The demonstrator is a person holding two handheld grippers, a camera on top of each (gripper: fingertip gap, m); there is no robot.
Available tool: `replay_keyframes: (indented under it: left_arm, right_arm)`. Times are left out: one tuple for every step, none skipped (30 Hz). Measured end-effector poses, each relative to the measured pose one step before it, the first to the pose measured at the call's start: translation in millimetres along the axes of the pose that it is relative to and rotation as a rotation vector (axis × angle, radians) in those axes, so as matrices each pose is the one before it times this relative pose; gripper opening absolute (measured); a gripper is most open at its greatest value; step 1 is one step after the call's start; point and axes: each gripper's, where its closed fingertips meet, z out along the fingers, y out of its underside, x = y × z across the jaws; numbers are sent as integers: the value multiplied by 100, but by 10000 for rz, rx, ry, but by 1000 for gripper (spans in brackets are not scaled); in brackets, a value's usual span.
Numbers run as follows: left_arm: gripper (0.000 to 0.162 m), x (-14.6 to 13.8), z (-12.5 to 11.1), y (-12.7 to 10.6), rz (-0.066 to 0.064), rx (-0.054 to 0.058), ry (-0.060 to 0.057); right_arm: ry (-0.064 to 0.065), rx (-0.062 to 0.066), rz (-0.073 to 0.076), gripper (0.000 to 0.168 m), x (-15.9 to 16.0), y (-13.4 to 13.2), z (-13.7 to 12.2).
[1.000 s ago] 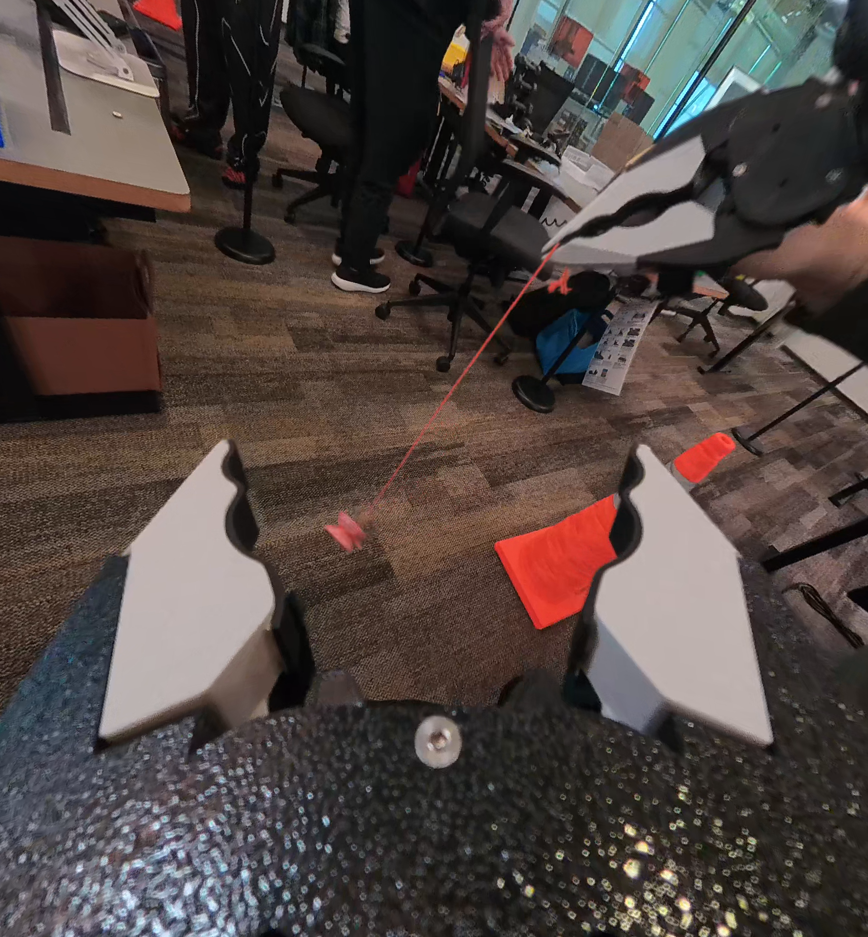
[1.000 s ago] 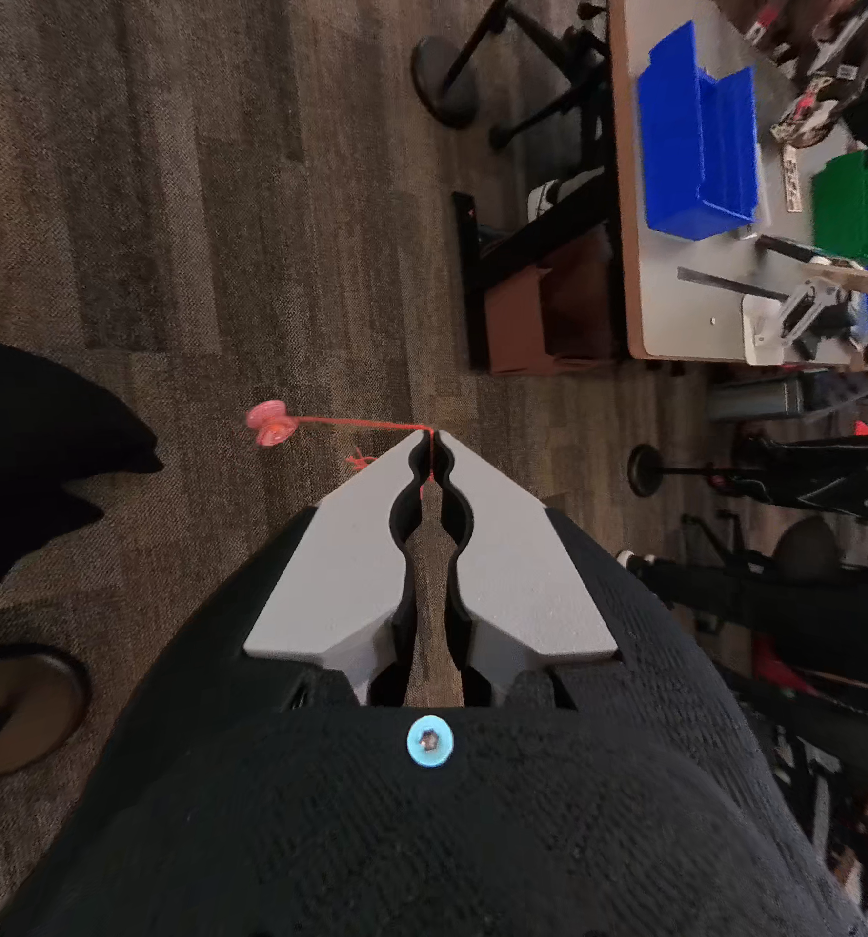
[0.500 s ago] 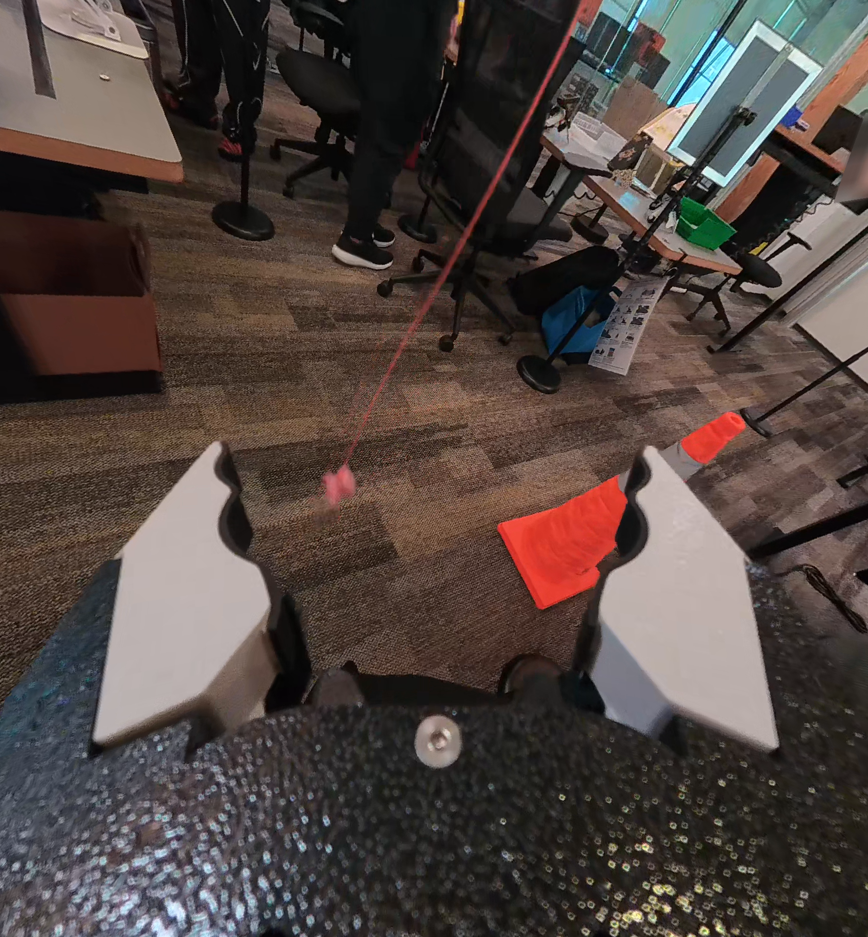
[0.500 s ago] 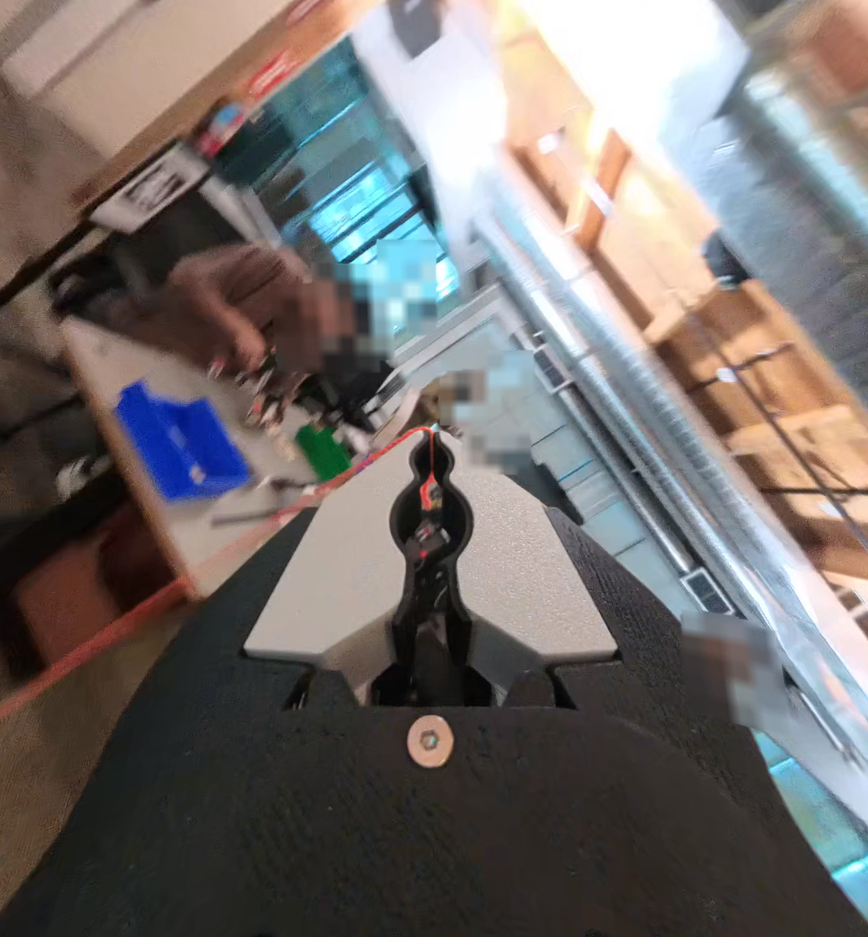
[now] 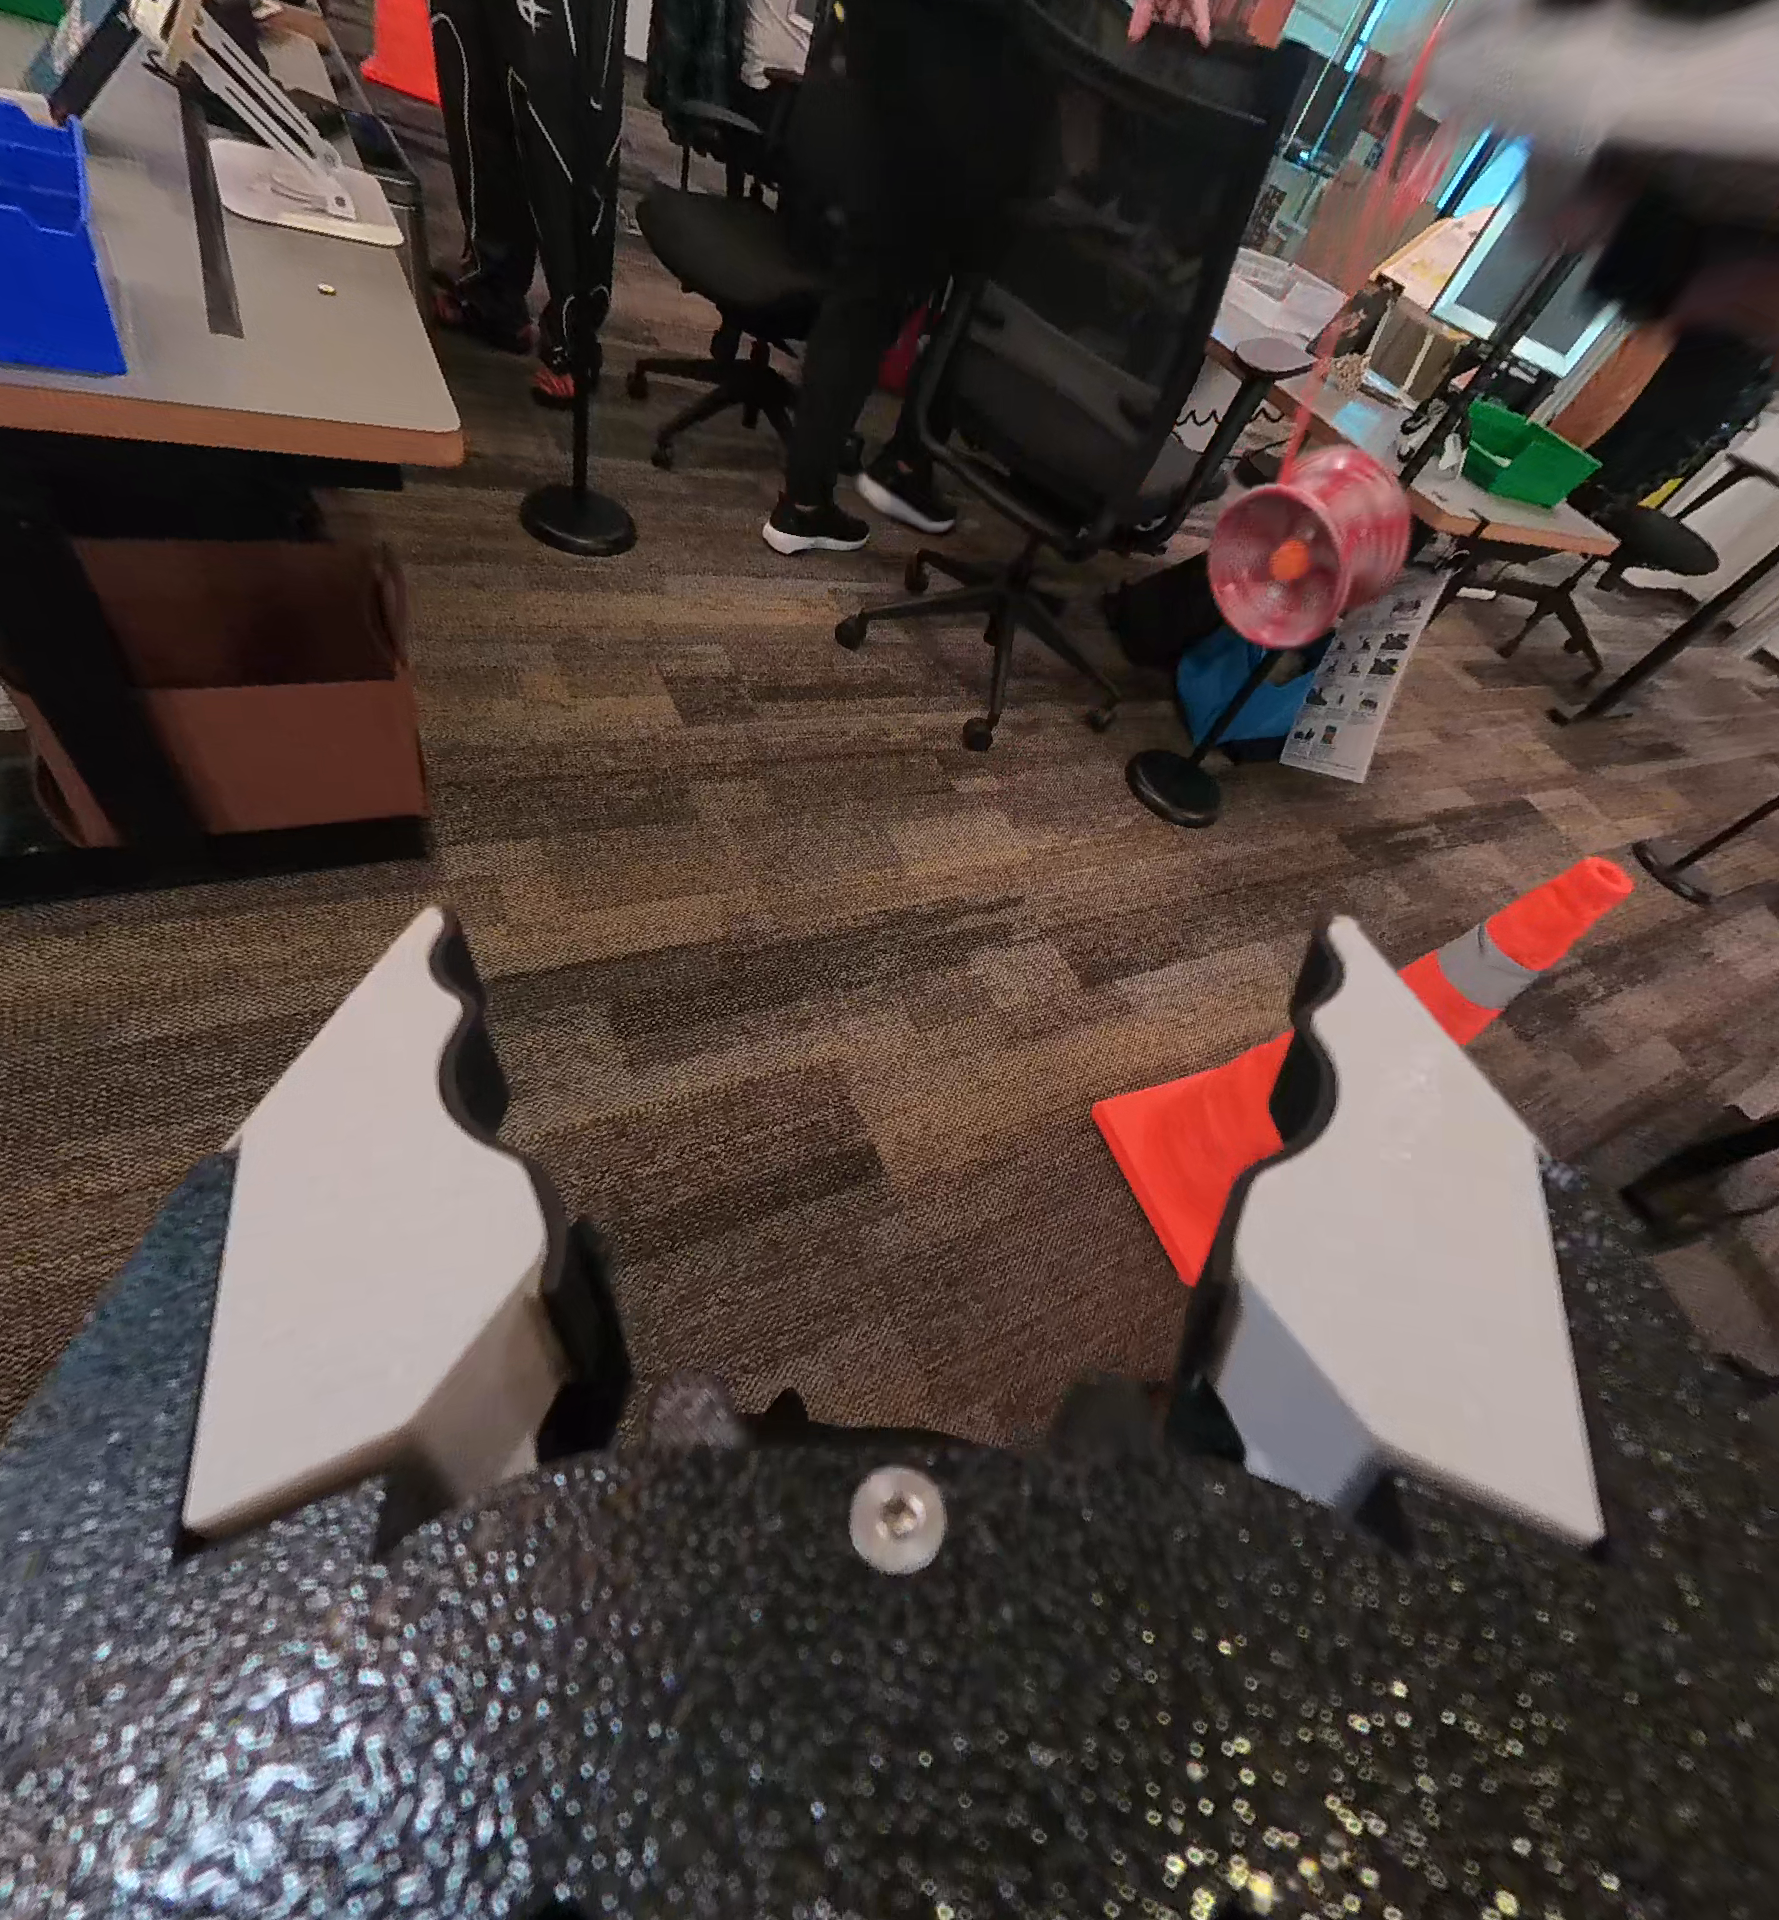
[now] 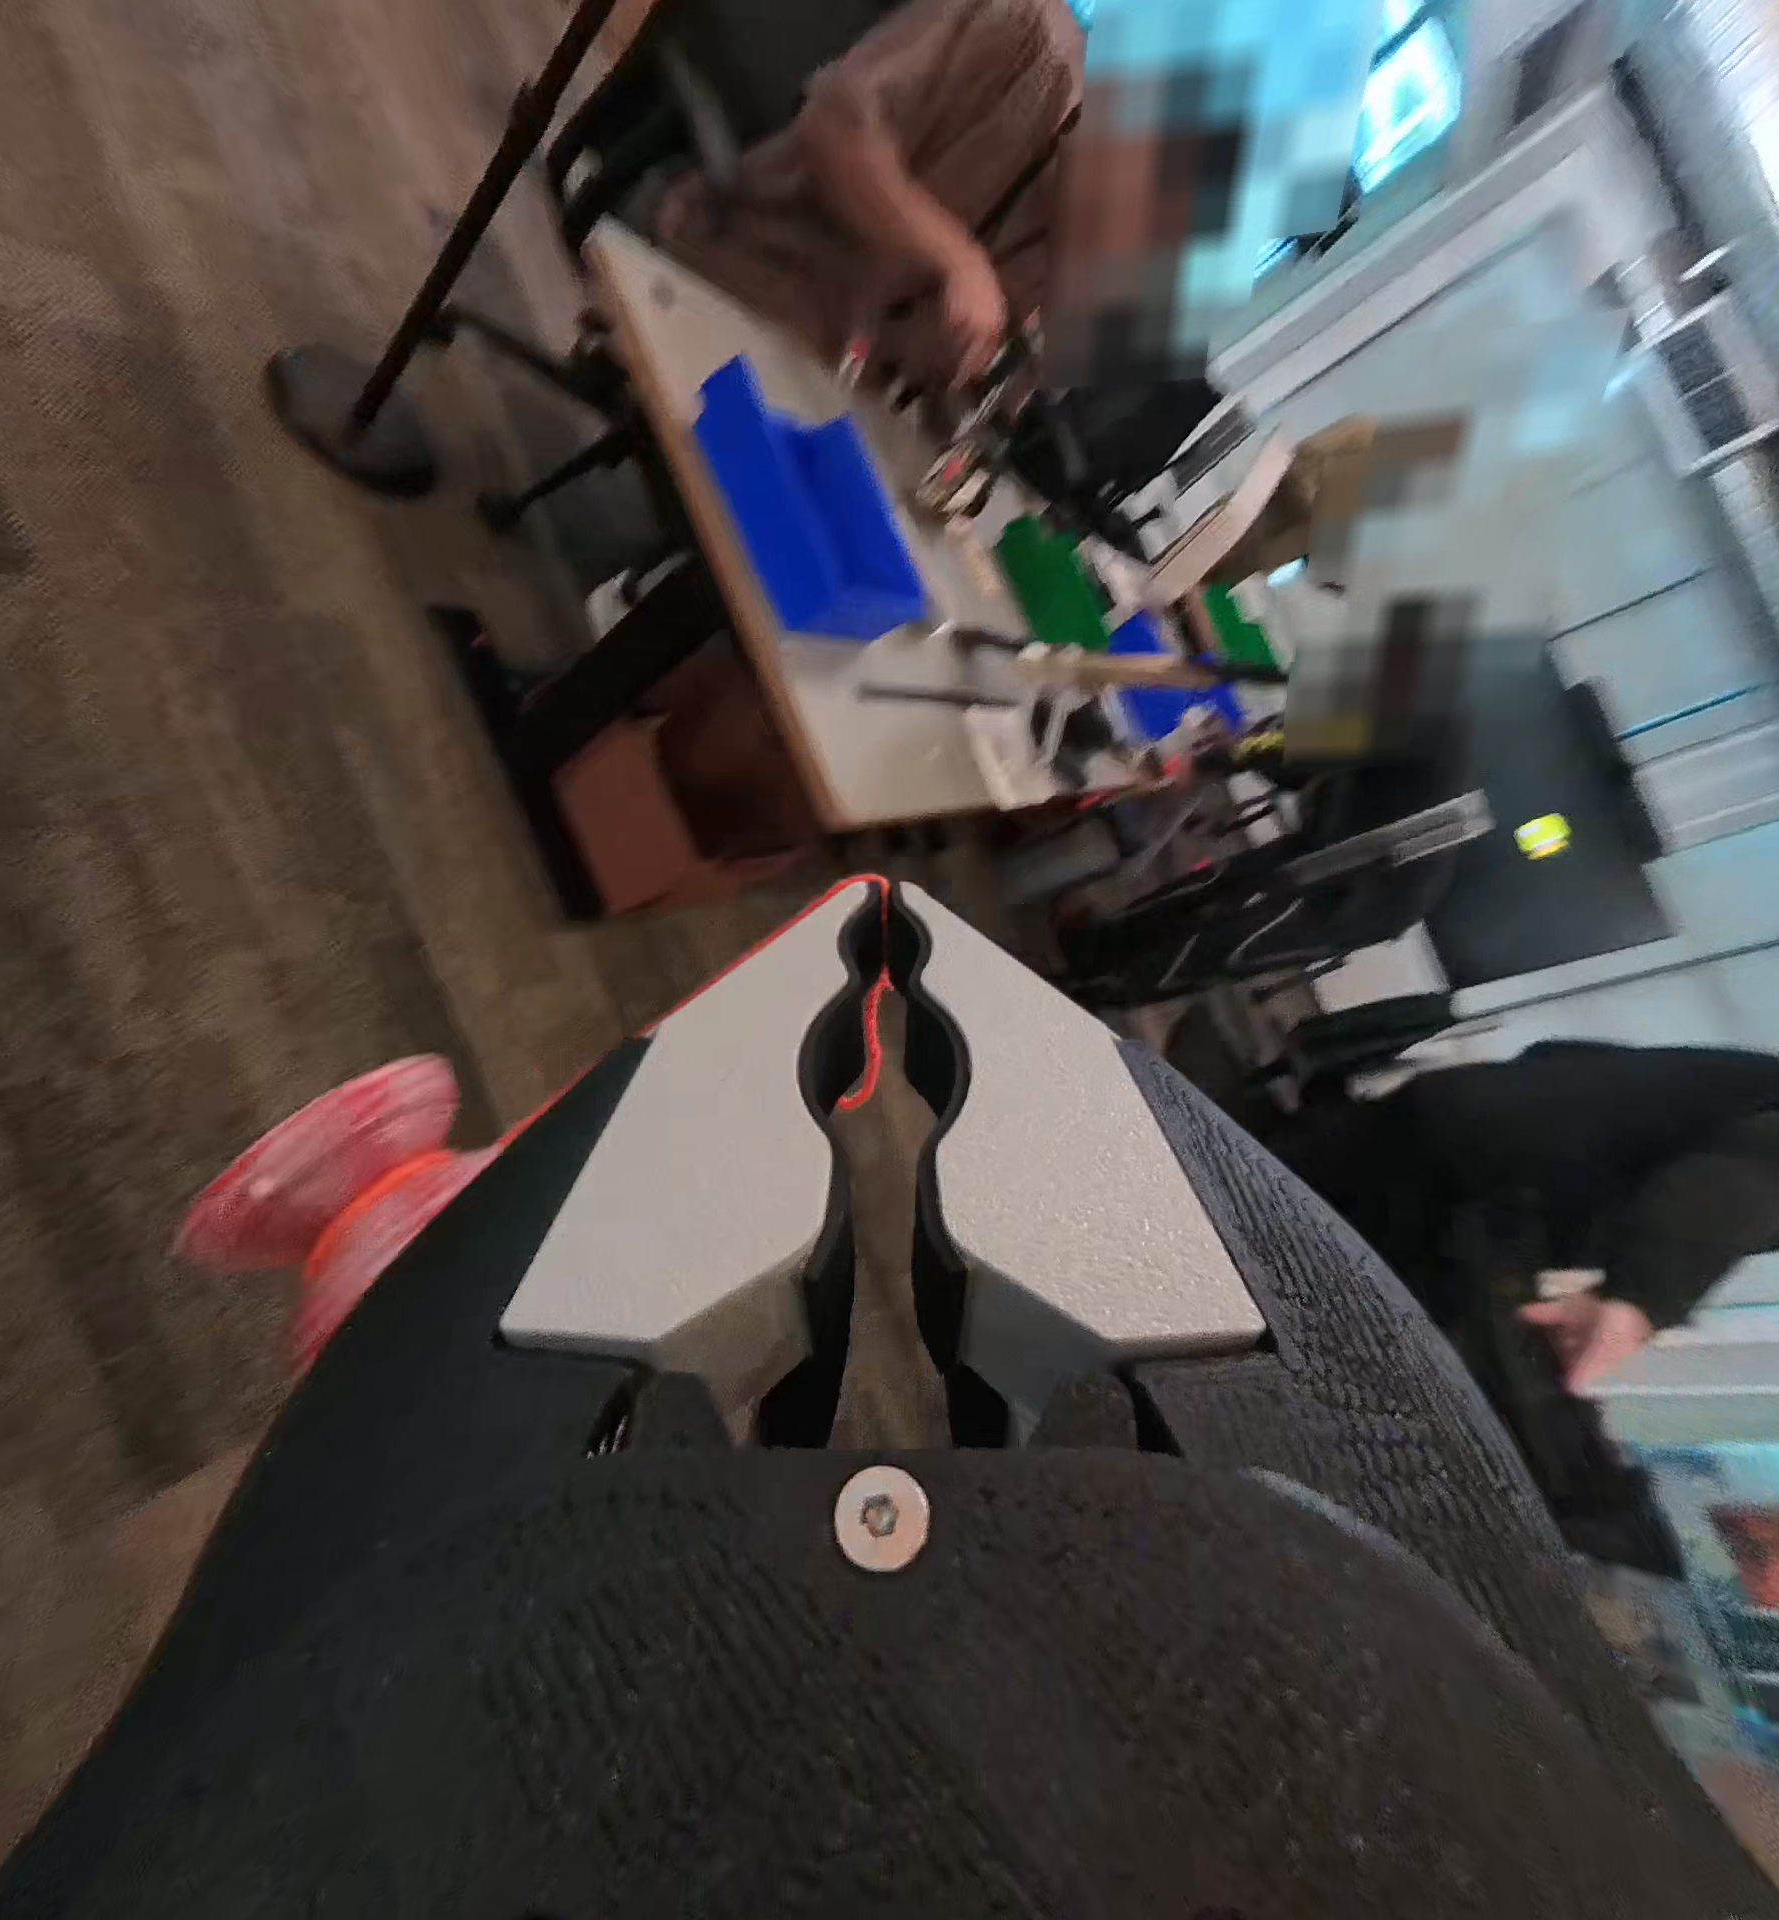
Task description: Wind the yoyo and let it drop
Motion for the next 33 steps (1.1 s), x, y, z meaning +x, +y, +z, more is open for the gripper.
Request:
replay_keyframes:
  left_arm:
    - [149,16,-58,43,24,-58,-1]
    - [149,30,-53,114,7,-55,4]
    - [149,-97,-26,8,-8,-46,-4]
    - [149,42,59,85,-13,-41,-9]
    - [149,12,84,144,-13,-30,-13]
    - [149,-22,52,115,-14,-27,-6]
    - [149,-48,-33,102,-17,-37,0]
    - [149,34,-30,80,-8,-46,9]
    - [149,36,92,69,-1,-49,16]
    - [149,5,99,61,9,-44,22]
    - [149,71,64,108,16,-44,24]
    - [149,28,161,68,18,-37,25]
    - [149,114,20,44,14,-32,27]
    - [149,45,143,81,12,-20,28]
    - [149,105,123,1,9,-15,30]
    - [149,120,101,79,13,-20,29]
    - [149,75,140,64,12,-32,20]
    - [149,60,158,160,9,-48,18]
    - [149,-53,132,197,10,-56,20]
    - [149,-111,201,231,-9,-61,14]
    - [149,159,120,187,-22,-56,18]
    - [150,84,1,111,-26,-49,20]
    - [150,-14,-51,55,-32,-36,12]
    - [151,-170,-73,-271,-24,32,-9]
    - [151,-189,-86,-83,1,106,-8]
    - [151,-181,-102,-338,-5,122,-2]
    - [151,-63,150,-105,-22,70,-11]
    - [150,-100,43,-91,-19,36,-15]
    - [151,-70,-159,51,-16,24,-15]
    - [151,-16,-34,-7,-33,5,2]
    - [151,-3,-84,87,-39,-11,11]
    - [150,81,-23,81,-37,-13,18]
    - [151,49,-28,69,-21,-7,17]
  right_arm:
    - [-284,-362,182,0,-2421,2216,558]
    - [-258,-368,234,0,-2287,2229,602]
    - [-230,-279,291,0,-2057,1969,626]
    - [-168,-258,296,0,-1847,1923,539]
    - [-120,-265,222,0,-1613,1783,533]
    - [-81,-251,139,0,-1324,1448,410]
    - [-105,-205,26,0,-1158,1239,400]
    - [-108,-213,-14,0,-975,1036,356]
    - [22,-91,-35,0,-522,661,241]
    - [-32,-54,27,0,-269,342,111]
    - [-114,-26,118,0,-161,82,63]
    - [-31,41,85,0,127,-178,11]
    - [27,92,-47,0,250,-282,5]
    - [-35,27,-70,0,245,-230,6]
    - [-58,-2,-31,0,216,-246,-29]
    - [-24,32,-60,0,210,-228,41]
    - [-56,-22,-89,0,121,-104,102]
    - [-92,-1,-93,0,49,-78,231]
    - [-88,-23,-126,0,15,118,244]
    - [-97,-49,-203,0,48,115,164]
    - [-36,-81,-340,0,264,-25,299]
    - [57,-165,-608,0,911,-234,-70]
    - [82,-304,-801,0,1180,227,20]
    - [127,-365,-834,0,1791,338,-157]
    - [347,-178,-726,0,2866,35,-683]
    - [669,22,-514,0,4283,-354,-1462]
    - [793,38,-208,0,5412,-453,-2071]
    - [1506,269,269,0,7041,-823,-2742]
    - [1670,527,576,0,7756,-1439,-2930]
    - [1357,647,973,0,7311,-2010,-2532]
    - [961,856,965,0,6010,-2670,-1988]
    - [678,714,532,0,4441,-2638,-1367]
    - [376,368,165,0,2893,-1988,-813]
